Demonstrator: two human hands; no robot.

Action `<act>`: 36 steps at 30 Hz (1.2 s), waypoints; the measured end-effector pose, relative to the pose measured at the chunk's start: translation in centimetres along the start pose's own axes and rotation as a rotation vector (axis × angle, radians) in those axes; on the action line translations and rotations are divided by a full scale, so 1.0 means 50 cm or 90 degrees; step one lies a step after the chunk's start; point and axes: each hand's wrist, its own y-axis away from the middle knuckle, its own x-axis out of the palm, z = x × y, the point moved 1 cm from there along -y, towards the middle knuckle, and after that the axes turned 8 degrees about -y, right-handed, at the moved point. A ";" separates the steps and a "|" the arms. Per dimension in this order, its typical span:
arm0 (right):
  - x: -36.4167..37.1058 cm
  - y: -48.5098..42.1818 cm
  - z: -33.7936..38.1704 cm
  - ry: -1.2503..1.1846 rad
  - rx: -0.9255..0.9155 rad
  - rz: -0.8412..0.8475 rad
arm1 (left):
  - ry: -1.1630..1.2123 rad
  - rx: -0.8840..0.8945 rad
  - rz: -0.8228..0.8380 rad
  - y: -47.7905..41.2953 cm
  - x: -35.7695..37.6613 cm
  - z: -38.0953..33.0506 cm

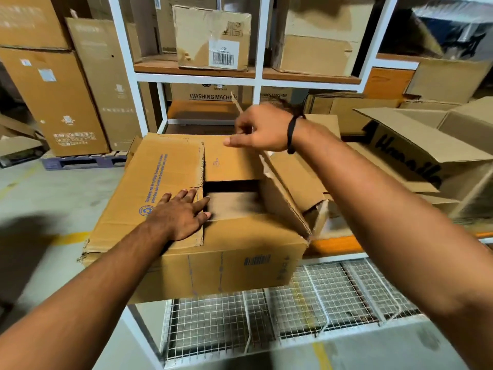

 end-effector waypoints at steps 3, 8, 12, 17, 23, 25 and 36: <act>-0.079 0.016 -0.042 0.181 0.171 0.066 | -0.010 -0.006 0.006 -0.003 -0.002 -0.005; -0.036 0.053 -0.150 0.319 0.448 0.218 | -0.031 -0.010 0.016 -0.011 0.001 -0.006; 0.087 0.100 -0.212 0.192 0.479 0.280 | -0.038 -0.009 0.024 -0.015 0.001 -0.006; 0.221 0.132 -0.239 0.068 0.419 0.199 | -0.043 -0.013 0.024 -0.017 0.006 -0.006; 0.246 0.140 -0.239 0.043 0.418 0.146 | -0.042 -0.020 0.026 -0.018 0.009 -0.008; 0.246 0.138 -0.239 0.046 0.422 0.157 | -0.041 -0.022 0.019 -0.016 0.007 -0.008; 0.285 0.063 -0.145 0.169 0.223 0.175 | 0.024 -0.071 -0.001 -0.010 -0.089 -0.032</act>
